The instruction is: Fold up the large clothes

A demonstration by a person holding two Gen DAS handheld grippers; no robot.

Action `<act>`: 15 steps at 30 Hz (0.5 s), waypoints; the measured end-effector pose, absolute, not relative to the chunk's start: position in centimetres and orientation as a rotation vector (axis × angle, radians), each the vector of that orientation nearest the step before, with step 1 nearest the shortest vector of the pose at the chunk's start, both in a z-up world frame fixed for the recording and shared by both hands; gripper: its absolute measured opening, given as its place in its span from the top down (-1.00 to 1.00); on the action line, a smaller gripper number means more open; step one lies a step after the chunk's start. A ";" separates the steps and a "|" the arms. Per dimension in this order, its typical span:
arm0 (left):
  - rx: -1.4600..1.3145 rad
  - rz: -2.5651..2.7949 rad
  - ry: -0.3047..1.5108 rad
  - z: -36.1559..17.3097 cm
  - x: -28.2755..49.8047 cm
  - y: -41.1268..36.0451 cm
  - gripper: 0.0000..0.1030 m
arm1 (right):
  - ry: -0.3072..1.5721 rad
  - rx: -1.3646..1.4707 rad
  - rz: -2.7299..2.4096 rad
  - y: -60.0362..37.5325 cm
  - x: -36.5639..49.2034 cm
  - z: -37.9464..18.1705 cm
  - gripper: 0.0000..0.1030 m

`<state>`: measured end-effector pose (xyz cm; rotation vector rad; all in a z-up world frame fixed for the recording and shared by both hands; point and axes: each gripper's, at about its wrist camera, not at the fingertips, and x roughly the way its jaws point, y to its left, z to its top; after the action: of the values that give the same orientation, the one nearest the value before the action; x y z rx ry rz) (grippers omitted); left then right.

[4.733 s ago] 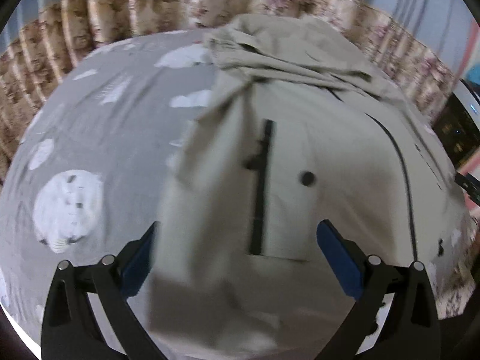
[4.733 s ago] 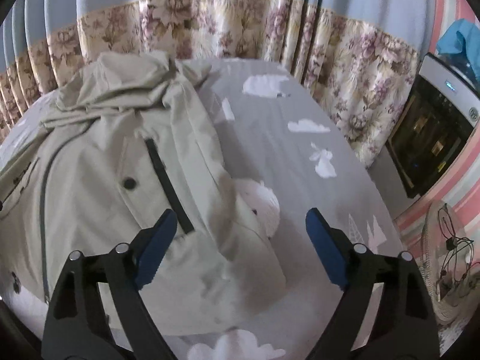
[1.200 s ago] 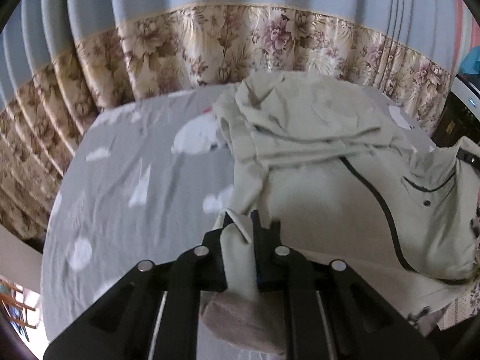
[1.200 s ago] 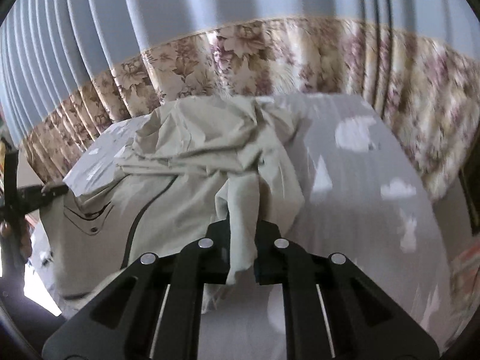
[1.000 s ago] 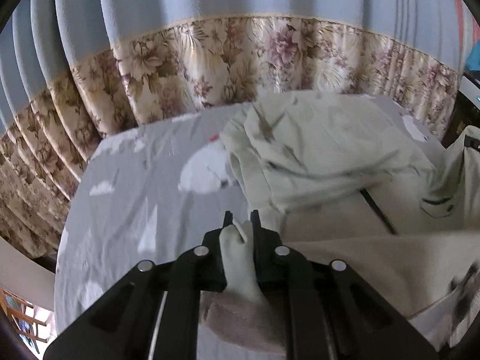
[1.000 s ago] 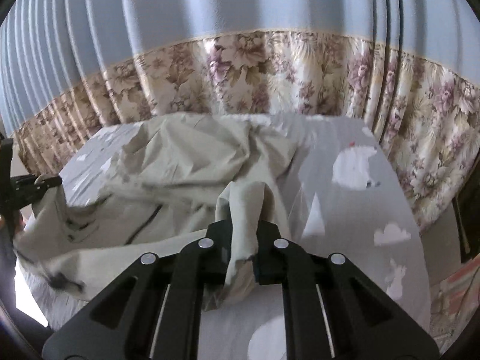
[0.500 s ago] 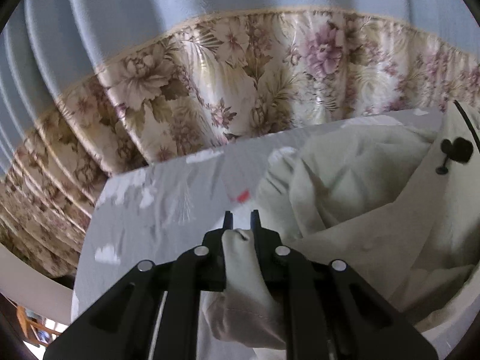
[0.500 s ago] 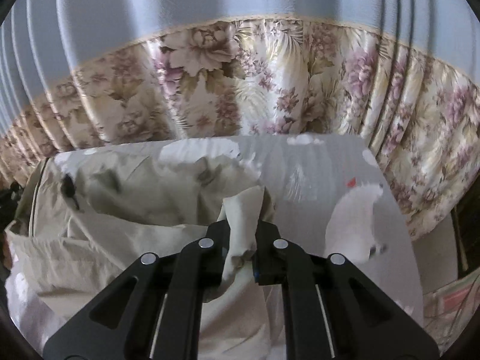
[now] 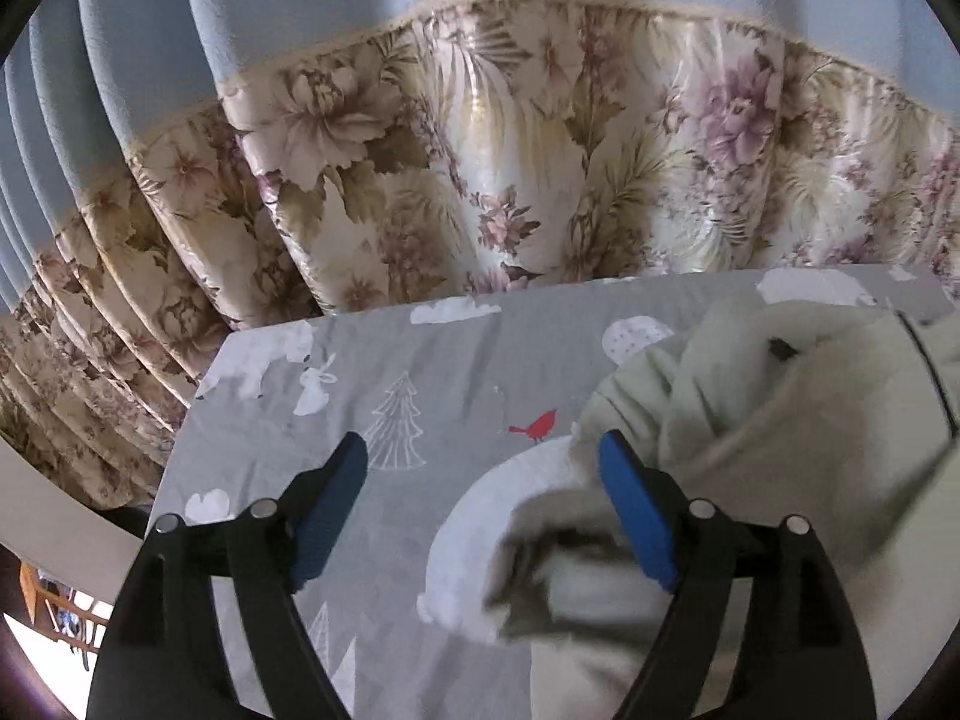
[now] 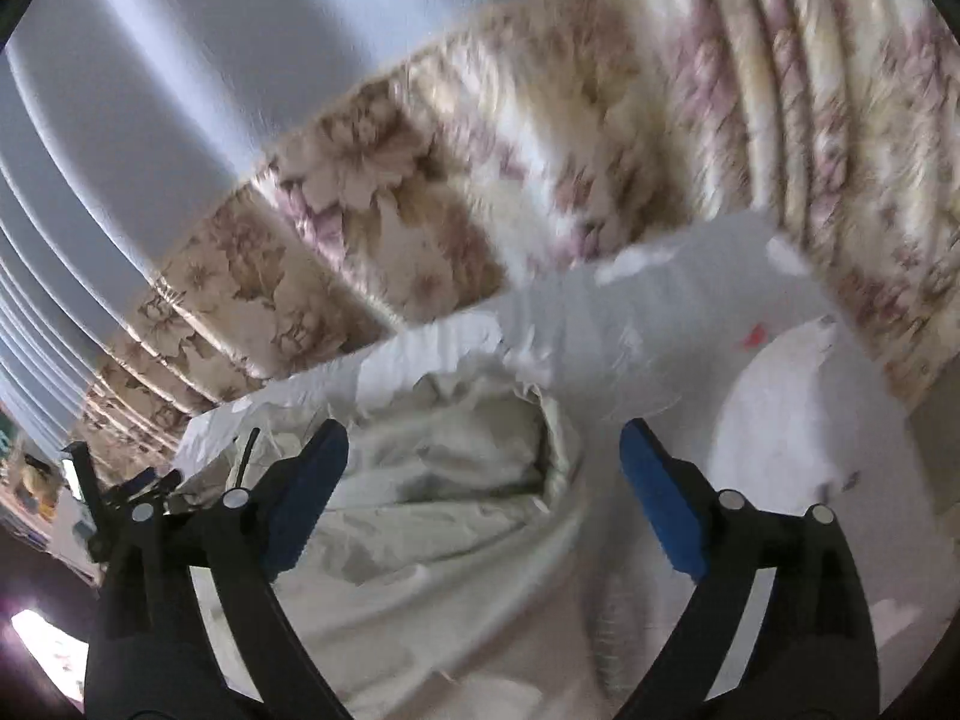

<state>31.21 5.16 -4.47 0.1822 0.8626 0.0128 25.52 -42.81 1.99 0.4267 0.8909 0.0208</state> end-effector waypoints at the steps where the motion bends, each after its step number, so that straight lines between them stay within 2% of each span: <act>1: 0.176 0.004 0.862 -4.3 30.4 5.6 -0.60 | 0.882 0.394 0.000 -42.8 25.0 2.2 -0.82; 3: 0.173 0.001 0.858 -4.5 29.0 6.1 -0.74 | 0.897 0.309 -0.021 -42.1 23.8 1.7 -0.89; 8: 0.205 0.039 0.871 -6.0 25.6 8.1 -0.74 | 0.985 0.135 -0.016 -40.0 22.3 -1.8 -0.89; 15: 0.222 -0.039 0.904 -8.4 24.0 8.5 -0.74 | 0.978 0.120 0.039 -39.0 22.8 -3.1 -0.88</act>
<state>24.04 8.48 -8.44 0.2224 0.9038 -0.0386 22.78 -39.03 -3.13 0.1196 0.9780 0.0387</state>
